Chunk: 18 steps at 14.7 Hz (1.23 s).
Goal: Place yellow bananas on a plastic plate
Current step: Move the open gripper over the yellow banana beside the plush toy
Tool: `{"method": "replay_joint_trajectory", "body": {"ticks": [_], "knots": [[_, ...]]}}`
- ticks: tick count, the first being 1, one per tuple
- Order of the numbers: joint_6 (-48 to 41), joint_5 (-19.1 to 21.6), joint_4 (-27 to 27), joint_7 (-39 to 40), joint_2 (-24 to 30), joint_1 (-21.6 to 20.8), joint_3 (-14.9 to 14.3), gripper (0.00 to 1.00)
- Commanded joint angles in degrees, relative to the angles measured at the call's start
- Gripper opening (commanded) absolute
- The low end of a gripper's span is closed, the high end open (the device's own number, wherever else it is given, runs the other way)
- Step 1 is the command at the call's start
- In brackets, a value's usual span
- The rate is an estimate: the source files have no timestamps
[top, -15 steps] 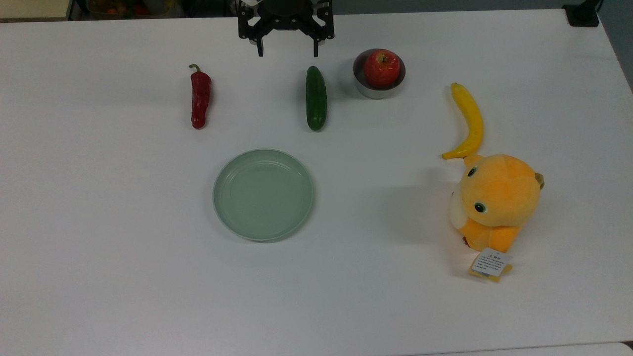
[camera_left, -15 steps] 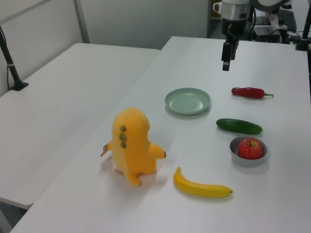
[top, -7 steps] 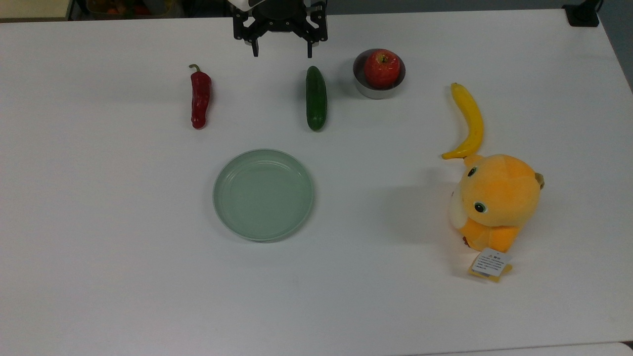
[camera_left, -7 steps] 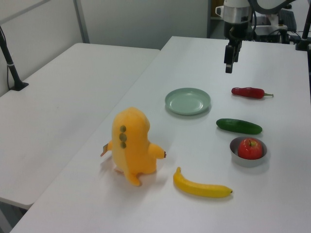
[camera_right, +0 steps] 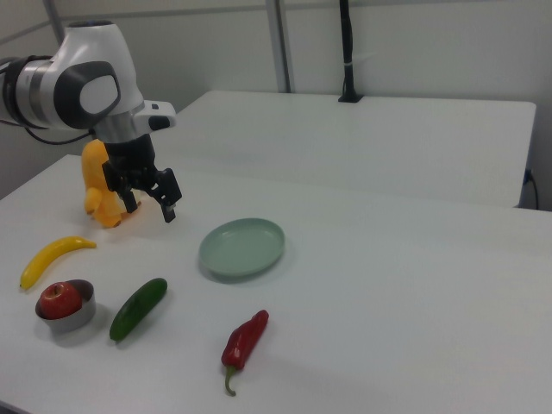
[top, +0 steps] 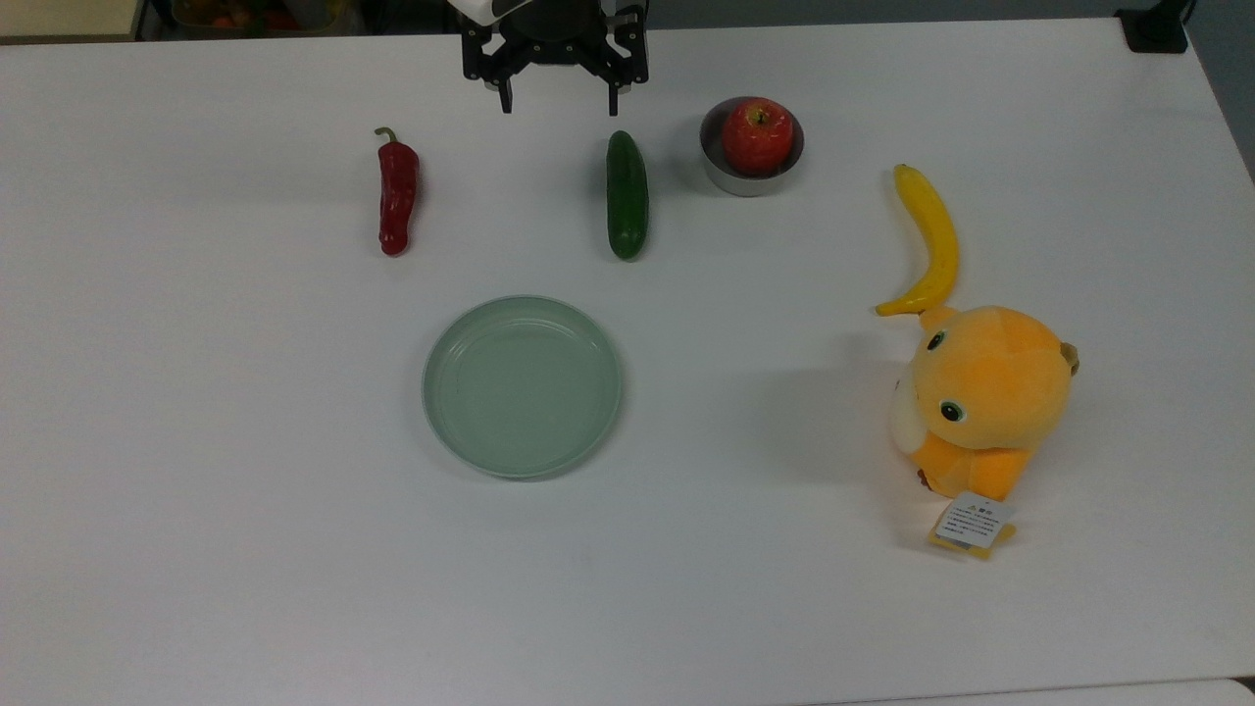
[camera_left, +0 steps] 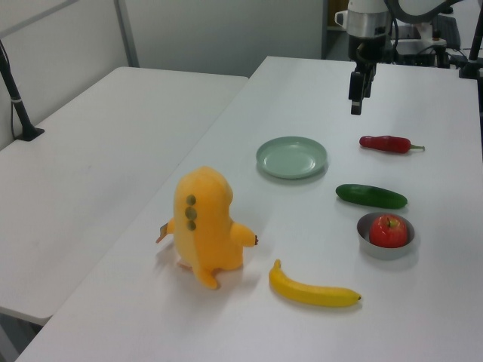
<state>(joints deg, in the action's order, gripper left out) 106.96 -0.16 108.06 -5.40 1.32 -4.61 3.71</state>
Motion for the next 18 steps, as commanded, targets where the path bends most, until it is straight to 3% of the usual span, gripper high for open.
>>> {"method": "replay_joint_trajectory", "body": {"ticks": [1,6,9,13,18], "knots": [[0.5,1.2,1.2,-3.4,1.1,-1.0,0.1,1.00],[5.4,1.3,0.7,-17.8,-0.4,-5.0,2.3,1.00],[6.0,1.4,-0.7,-23.2,-2.1,-5.9,6.0,1.00],[7.3,1.2,-6.6,-32.3,-8.2,-7.2,10.4,1.00],[11.7,0.3,-6.7,-36.3,-9.9,-7.1,17.3,1.00]]}}
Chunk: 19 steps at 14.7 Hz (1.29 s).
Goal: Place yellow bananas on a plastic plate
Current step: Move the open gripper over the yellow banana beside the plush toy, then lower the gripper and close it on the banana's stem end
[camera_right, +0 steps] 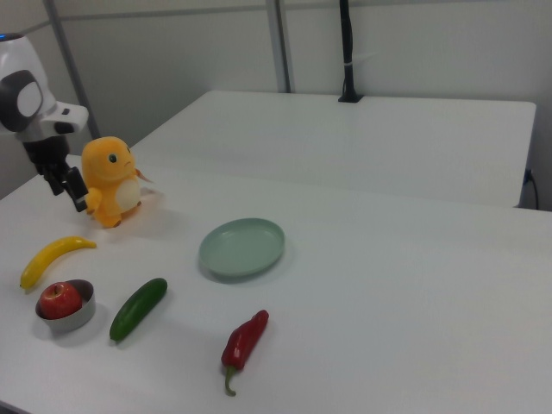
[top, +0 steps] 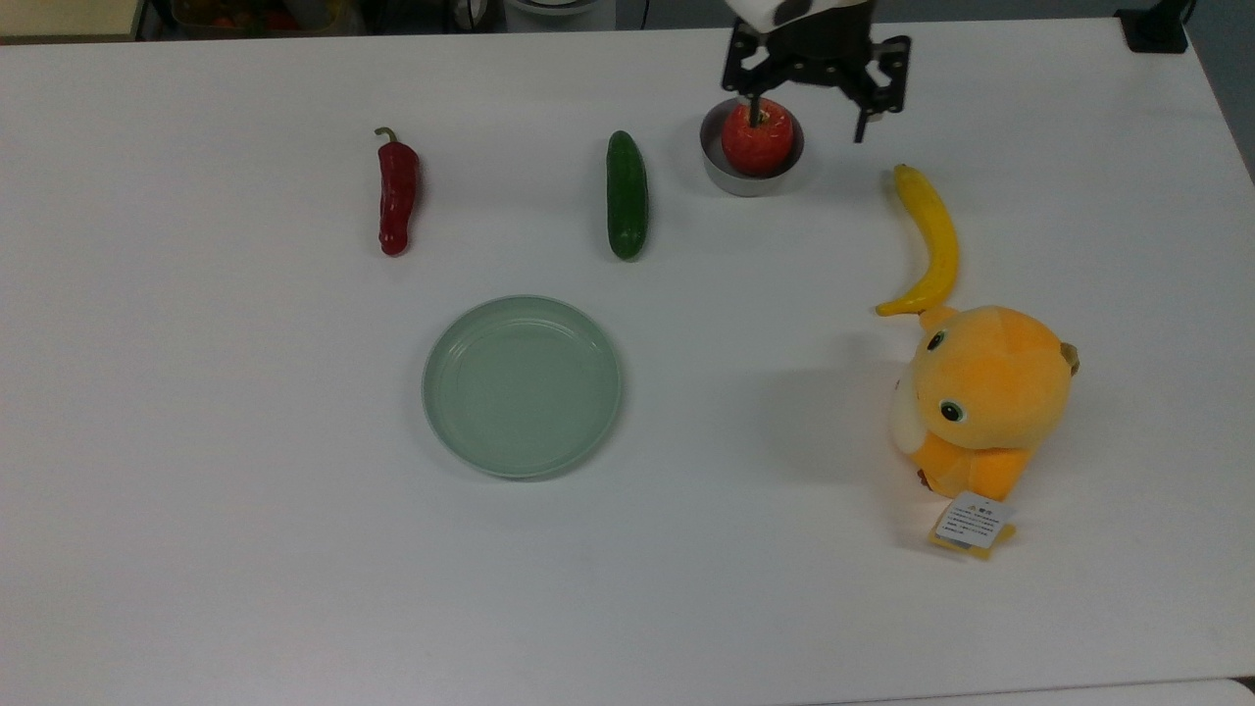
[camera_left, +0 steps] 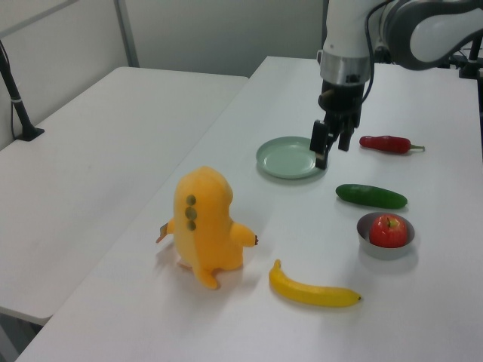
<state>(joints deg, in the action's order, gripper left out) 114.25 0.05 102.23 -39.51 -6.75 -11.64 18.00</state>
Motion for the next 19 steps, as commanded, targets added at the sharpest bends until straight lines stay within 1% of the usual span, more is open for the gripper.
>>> {"method": "replay_joint_trajectory", "body": {"ticks": [1,5,6,7,8,13,16,19], "knots": [[7.2,0.2,-0.9,-2.2,-2.9,-0.1,3.7,1.00],[9.3,-0.5,-1.1,-5.0,-4.9,-2.2,4.2,1.00],[10.0,-0.5,-2.4,-5.6,-6.2,-2.4,4.2,1.00],[10.5,-0.8,-3.6,-6.3,-8.1,-3.6,4.2,1.00],[11.1,-2.5,-3.9,-7.2,-10.2,-5.3,4.2,1.00],[14.6,-9.4,-4.2,-12.3,-15.3,-8.9,4.2,1.00],[14.9,-10.5,-4.4,-13.1,-17.4,-10.3,4.2,1.00],[16.0,-12.7,-5.1,-13.1,-19.1,-11.8,4.2,1.00]]}}
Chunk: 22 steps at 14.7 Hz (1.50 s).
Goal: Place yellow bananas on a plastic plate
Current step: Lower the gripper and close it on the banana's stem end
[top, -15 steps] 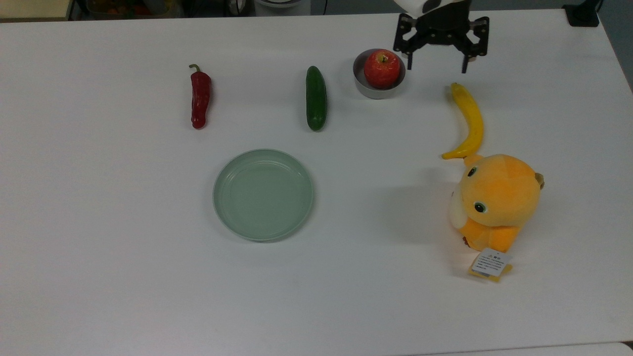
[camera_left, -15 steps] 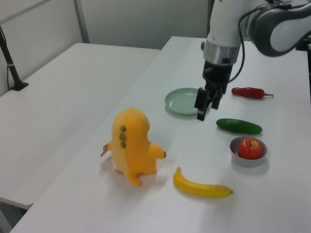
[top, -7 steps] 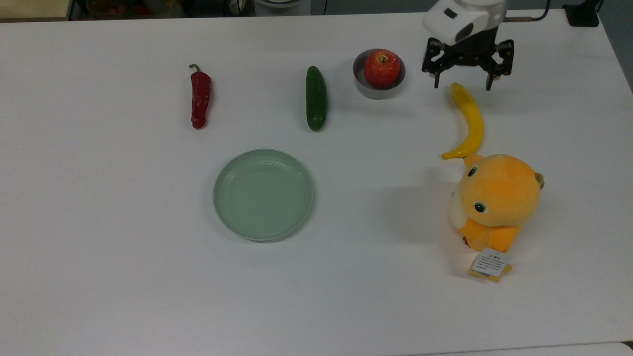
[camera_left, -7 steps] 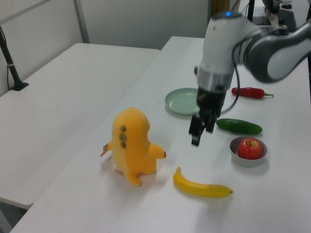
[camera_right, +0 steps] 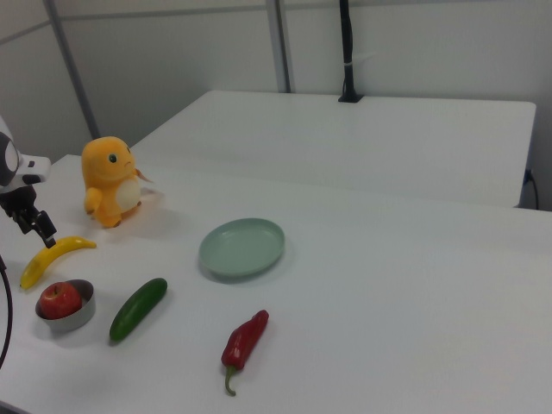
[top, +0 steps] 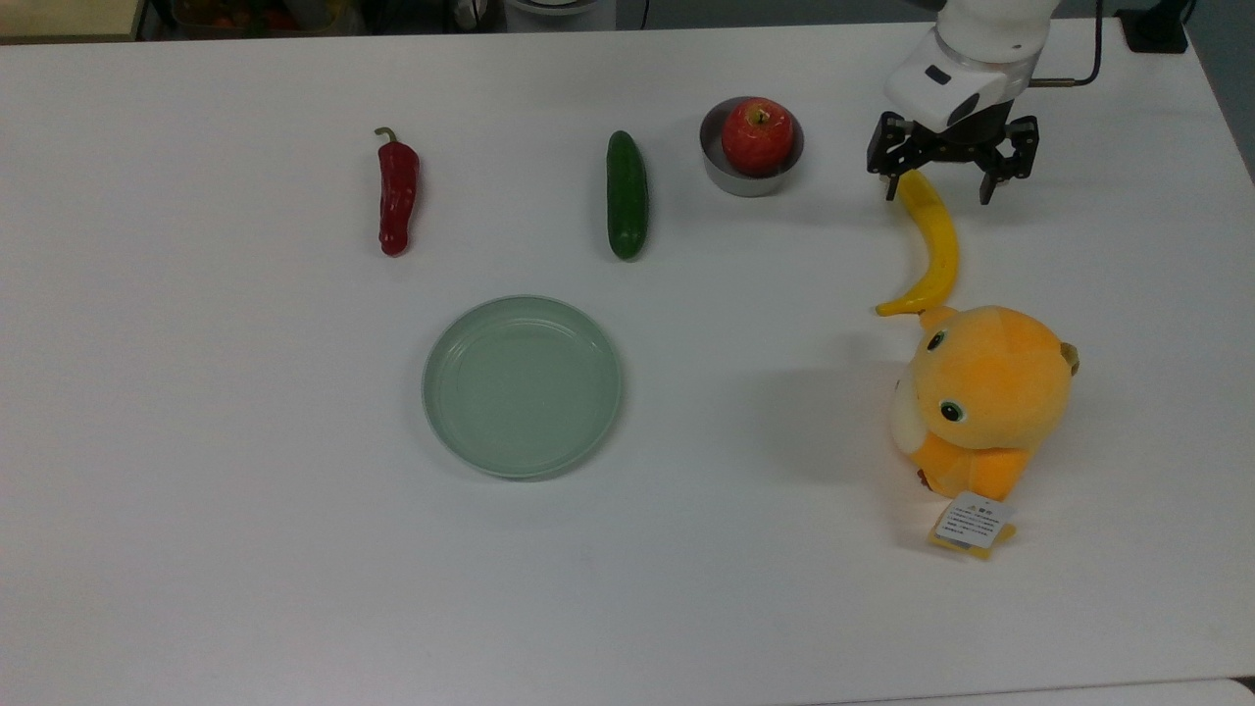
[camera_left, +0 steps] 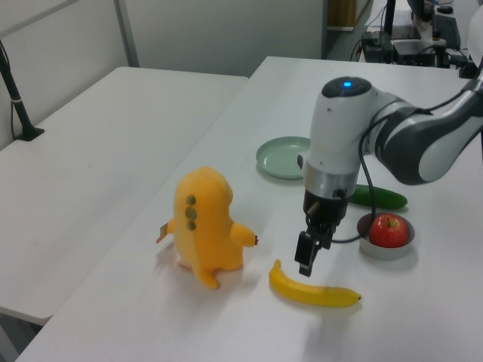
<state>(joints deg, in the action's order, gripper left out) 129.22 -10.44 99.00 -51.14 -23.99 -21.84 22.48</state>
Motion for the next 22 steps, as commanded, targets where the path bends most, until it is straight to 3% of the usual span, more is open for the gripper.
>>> {"method": "replay_joint_trajectory", "body": {"ticks": [1,12,13,15,16,22], "knots": [[1.0,-2.3,-1.9,-1.5,-2.3,-1.7,-0.3,1.00],[1.3,-7.4,-6.5,-1.4,-10.0,-4.7,-2.3,1.00],[1.3,-8.4,-6.5,-1.5,-10.1,-4.7,-2.3,0.80],[1.2,-8.7,-6.5,-1.3,-10.1,-4.7,-2.3,0.07],[1.2,-9.3,-6.4,-1.2,-10.1,-4.7,-2.3,0.00],[1.0,-10.5,-6.4,-1.2,-9.5,-4.6,-2.3,0.00]]}}
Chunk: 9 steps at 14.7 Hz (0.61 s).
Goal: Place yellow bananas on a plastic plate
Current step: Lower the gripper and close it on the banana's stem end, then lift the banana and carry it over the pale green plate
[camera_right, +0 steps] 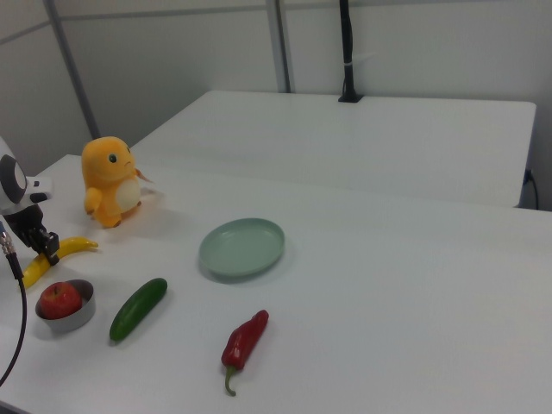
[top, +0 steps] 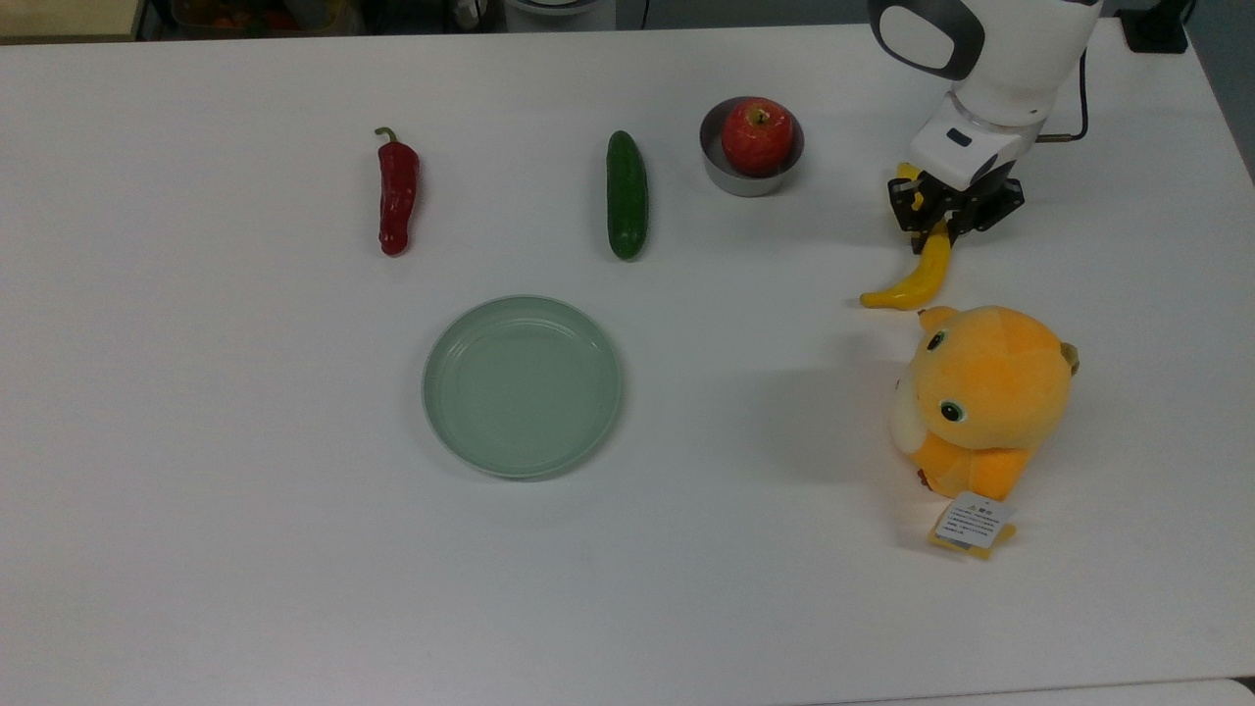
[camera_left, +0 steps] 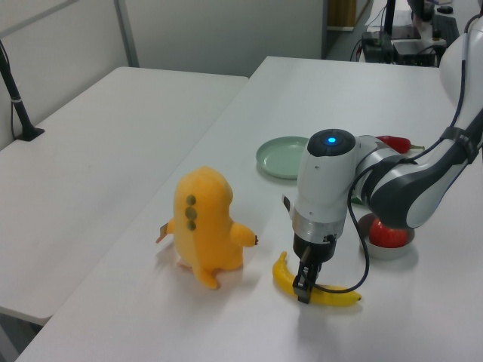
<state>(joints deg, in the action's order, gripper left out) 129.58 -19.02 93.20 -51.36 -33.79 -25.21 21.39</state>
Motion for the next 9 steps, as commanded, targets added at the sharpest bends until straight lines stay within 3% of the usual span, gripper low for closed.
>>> {"method": "replay_joint_trajectory", "body": {"ticks": [1,9], "knots": [[0.7,-2.8,-0.6,-1.1,0.7,-1.2,-1.2,0.00],[-0.2,-3.2,0.1,1.0,3.3,6.0,-1.7,0.00]]}}
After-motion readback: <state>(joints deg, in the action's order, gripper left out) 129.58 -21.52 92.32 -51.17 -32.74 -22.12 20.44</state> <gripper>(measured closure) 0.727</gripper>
